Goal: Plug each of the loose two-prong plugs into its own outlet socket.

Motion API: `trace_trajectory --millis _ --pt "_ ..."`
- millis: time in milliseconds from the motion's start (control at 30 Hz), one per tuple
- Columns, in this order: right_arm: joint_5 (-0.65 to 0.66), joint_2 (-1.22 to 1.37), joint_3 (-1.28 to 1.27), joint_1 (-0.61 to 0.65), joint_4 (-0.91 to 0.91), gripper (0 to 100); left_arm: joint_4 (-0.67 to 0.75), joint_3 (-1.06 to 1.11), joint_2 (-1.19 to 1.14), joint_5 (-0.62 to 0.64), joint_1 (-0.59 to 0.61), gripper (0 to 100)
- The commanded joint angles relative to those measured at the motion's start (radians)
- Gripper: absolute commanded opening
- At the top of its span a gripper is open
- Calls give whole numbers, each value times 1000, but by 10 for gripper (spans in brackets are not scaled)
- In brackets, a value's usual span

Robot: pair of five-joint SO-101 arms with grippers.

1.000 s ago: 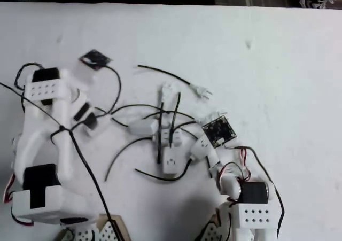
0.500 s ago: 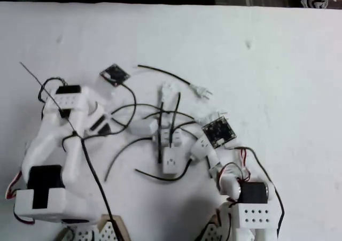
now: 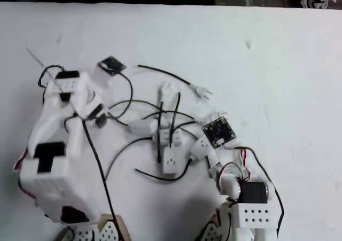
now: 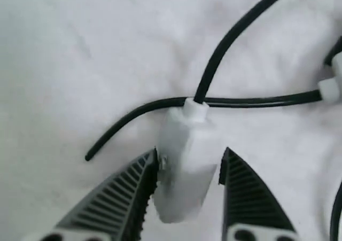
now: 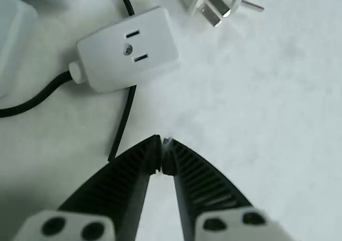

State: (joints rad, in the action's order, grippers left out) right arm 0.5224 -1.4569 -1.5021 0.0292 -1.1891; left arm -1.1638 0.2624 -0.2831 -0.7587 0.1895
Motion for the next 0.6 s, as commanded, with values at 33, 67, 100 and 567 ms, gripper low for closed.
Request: trace_trajectory --millis 33,67,100,567 --pt "9 5 8 -7 15 18 -112 -176 -128 0 5 138" --pt "9 5 8 -7 15 18 -115 -187 -136 0 5 123" --pt "9 5 8 -7 15 18 -115 -192 -139 -3 4 103" --pt "9 5 8 -7 15 18 -278 -196 47 118 -61 21"
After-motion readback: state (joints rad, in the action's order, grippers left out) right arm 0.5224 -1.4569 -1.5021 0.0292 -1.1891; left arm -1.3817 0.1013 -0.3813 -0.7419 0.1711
